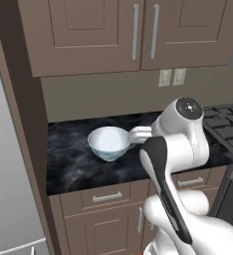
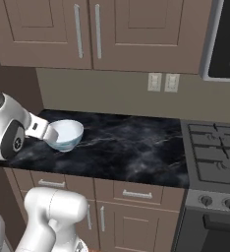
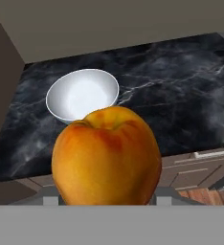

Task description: Pick the peach from the cabinet and place it in the bowl. Then pick the bowl and place it in the sink. Then turn on the sink facuet.

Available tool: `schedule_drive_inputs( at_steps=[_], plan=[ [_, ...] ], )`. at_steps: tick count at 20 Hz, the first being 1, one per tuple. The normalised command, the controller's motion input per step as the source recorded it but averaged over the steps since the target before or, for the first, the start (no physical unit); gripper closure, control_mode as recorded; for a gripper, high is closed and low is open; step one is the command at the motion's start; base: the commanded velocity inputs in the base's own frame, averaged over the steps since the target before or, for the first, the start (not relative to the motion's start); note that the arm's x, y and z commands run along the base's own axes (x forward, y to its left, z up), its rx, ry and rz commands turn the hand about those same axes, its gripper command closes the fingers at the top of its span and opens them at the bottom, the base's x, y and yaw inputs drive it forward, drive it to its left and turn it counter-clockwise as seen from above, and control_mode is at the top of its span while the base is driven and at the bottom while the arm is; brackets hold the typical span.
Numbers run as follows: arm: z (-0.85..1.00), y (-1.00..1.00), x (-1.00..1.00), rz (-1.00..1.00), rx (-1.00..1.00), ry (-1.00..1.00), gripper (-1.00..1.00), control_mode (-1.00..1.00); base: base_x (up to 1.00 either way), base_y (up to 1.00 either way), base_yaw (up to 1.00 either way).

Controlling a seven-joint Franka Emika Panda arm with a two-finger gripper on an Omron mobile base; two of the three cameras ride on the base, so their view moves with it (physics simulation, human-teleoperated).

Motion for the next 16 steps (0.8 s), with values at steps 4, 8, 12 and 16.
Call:
schedule_drive_inputs(
  at_steps=[4,8,12,16],
  plan=[
    [-0.37,0.14,0.41,0.05,0.00,0.01,1.00,-1.00,0.00,0.00,0.00],
    [-0.11,0.05,0.29,0.03,0.00,-0.02,1.00,-1.00,0.00,0.00,0.00],
    [0.00,0.07,0.19,0.02,0.00,-0.03,1.00,-1.00,0.00,0.00,0.00],
    [-0.01,0.17,0.19,0.01,0.00,0.00,1.00,-1.00,0.00,0.00,0.00]
  ],
)
